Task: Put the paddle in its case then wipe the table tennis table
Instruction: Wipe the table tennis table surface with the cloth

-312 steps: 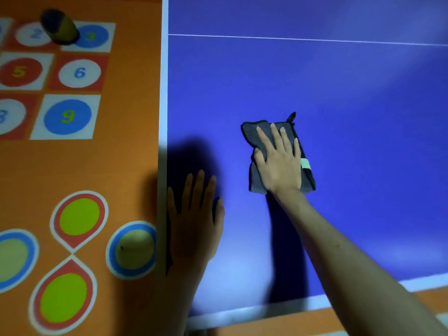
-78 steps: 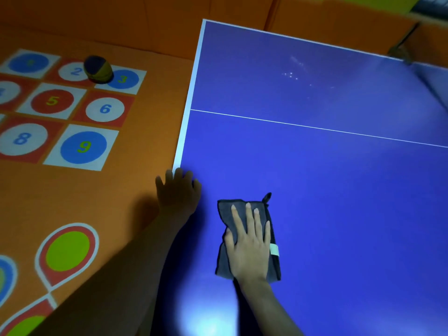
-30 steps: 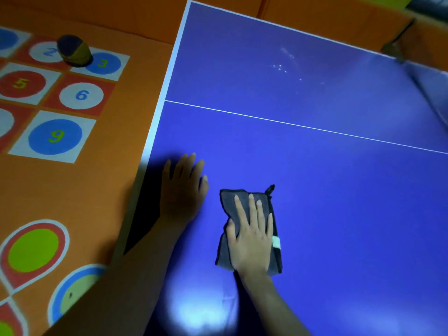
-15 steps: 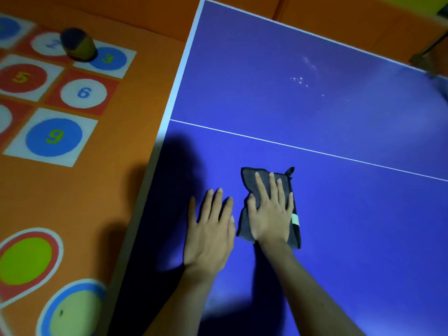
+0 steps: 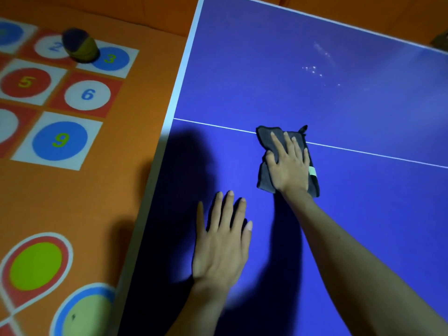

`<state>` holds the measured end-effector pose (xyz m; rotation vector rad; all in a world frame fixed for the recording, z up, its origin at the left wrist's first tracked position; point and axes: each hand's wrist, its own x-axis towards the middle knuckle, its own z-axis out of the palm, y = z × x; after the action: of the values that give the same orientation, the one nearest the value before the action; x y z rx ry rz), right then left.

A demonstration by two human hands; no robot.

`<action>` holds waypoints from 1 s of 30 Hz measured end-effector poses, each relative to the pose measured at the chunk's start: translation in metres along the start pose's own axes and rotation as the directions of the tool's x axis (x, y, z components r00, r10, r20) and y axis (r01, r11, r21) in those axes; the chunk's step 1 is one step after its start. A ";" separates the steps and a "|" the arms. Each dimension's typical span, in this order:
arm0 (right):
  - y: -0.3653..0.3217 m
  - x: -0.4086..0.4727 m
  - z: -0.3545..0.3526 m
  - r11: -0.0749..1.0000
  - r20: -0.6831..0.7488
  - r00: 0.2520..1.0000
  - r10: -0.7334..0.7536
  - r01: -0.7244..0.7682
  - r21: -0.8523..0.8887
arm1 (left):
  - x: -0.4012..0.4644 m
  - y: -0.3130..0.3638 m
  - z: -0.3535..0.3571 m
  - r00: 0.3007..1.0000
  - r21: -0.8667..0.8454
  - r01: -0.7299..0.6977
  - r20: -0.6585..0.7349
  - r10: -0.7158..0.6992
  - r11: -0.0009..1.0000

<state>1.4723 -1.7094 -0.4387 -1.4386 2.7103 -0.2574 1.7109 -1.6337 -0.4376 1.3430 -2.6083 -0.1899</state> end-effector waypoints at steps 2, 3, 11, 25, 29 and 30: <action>0.004 -0.024 0.000 1.000 -0.016 1.000 -0.009 0.009 0.008 | -0.001 0.000 -0.002 0.999 -0.019 -0.031 -0.024 0.030 0.999; 0.008 -0.041 -0.001 1.000 -0.023 1.000 -0.016 0.016 0.010 | -0.001 0.000 -0.003 0.998 -0.038 -0.048 -0.041 0.047 0.998; 0.040 -0.239 -0.011 1.000 -0.061 0.998 0.003 -0.004 -0.009 | -0.006 -0.001 0.009 0.962 -0.141 -0.108 -0.266 0.067 0.984; 0.065 -0.211 -0.013 0.997 -0.047 0.998 0.030 -0.033 -0.063 | 0.009 0.063 0.027 0.979 -0.096 0.027 -0.197 -0.046 0.995; 0.069 -0.138 -0.014 0.997 -0.012 0.999 0.034 -0.035 -0.073 | 0.008 0.066 0.020 0.995 -0.053 0.028 -0.096 -0.033 0.998; 0.070 -0.119 -0.014 0.997 -0.002 0.999 0.032 -0.032 -0.071 | 0.010 0.066 0.019 0.997 -0.034 0.032 -0.073 -0.034 0.999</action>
<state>1.4799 -1.5709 -0.4396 -1.4113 2.7674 -0.1623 1.6489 -1.6030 -0.4417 1.3564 -2.5134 -0.1837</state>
